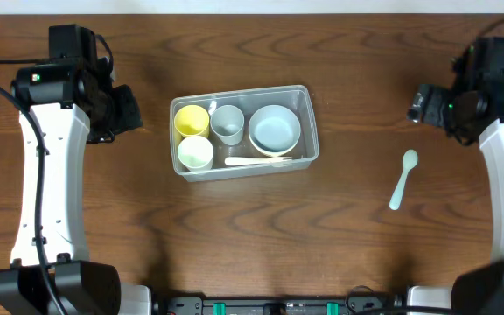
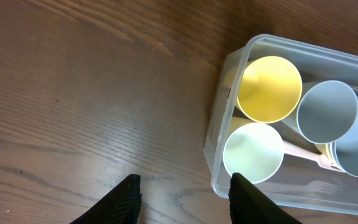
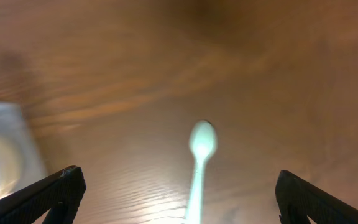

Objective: Pack container

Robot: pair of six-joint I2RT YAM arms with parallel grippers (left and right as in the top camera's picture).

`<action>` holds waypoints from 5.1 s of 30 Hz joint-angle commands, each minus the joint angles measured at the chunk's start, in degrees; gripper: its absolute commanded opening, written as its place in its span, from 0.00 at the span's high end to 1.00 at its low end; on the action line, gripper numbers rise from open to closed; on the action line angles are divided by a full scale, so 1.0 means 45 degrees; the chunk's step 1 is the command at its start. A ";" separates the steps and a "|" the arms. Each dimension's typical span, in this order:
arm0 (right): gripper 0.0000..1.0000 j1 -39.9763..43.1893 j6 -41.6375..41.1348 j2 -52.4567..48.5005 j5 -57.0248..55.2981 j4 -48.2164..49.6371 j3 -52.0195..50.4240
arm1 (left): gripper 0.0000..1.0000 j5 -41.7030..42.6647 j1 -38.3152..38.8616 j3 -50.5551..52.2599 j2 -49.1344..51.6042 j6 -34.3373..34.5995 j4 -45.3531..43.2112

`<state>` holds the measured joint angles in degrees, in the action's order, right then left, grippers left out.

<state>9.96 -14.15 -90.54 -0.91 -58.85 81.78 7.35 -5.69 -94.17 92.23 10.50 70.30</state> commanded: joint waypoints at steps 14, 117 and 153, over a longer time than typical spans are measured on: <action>0.01 0.0321 -0.1472 -0.4804 0.0403 0.1277 -0.1345 | 0.53 0.0034 0.0005 0.0049 0.0058 -0.0068 0.0136; 0.72 -1.1069 1.4217 -0.2574 0.2919 0.3517 0.0636 | 0.53 0.0029 0.0005 0.0049 0.0058 -0.0073 0.0029; 0.01 -0.2662 0.0544 0.0758 -0.0903 0.2968 0.0641 | 0.06 0.0024 0.0772 0.0049 0.0058 -0.2166 -0.0942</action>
<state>-4.03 -8.88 -87.15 -5.72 -45.52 84.62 7.31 -4.21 -94.17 92.23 5.48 67.07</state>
